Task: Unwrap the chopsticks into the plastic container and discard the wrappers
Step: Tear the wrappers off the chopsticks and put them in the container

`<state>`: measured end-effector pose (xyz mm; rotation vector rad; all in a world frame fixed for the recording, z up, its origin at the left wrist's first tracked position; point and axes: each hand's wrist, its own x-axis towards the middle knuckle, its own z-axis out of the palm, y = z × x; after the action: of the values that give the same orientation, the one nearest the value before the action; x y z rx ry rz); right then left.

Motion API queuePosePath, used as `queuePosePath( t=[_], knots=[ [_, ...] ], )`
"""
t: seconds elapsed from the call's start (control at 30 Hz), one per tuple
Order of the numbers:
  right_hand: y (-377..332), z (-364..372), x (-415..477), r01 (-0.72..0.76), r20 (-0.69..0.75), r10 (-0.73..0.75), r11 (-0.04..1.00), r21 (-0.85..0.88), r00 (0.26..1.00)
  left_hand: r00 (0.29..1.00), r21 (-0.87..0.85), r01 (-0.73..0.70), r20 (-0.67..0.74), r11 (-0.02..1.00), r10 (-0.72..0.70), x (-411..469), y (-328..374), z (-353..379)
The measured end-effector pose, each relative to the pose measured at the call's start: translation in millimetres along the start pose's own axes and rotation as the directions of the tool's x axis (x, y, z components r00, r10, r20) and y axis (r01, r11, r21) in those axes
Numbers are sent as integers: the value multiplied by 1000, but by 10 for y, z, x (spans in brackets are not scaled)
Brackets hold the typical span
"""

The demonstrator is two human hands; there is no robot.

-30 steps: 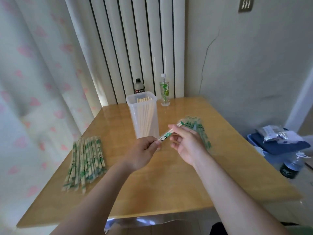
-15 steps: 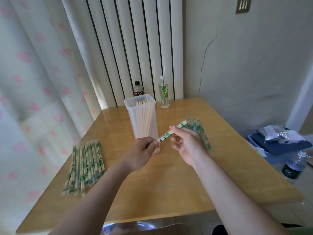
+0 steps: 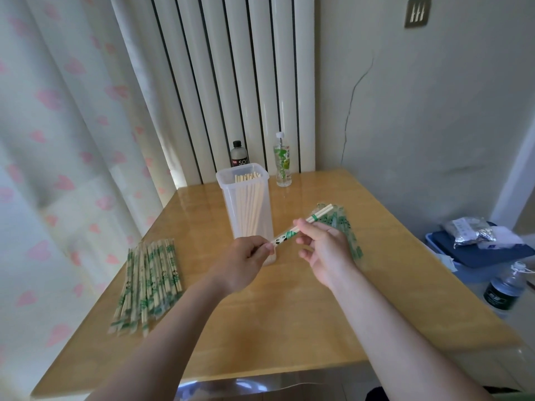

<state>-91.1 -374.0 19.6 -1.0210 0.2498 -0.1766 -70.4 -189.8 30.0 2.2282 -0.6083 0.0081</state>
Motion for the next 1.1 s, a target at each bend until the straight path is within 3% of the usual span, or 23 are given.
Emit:
queuePosePath(
  t=[0.3,0.43,0.8,1.1],
  knots=[
    [132,89,-69,-50,70,52,998,-28,996,999,33,-15,-39,999,16,47,-34,5],
    [38,2,3,-34,0,34,999,3,999,1000,67,-21,-18,998,23,-7,-33,-45],
    [98,4,-49,-61,10,60,997,47,998,1000,93,2,-17,996,0,22,-59,-11],
    [-122,-393,163,6,-176,43,962,272,983,997,158,68,-36,985,-63,-3,-155,-364]
  ],
)
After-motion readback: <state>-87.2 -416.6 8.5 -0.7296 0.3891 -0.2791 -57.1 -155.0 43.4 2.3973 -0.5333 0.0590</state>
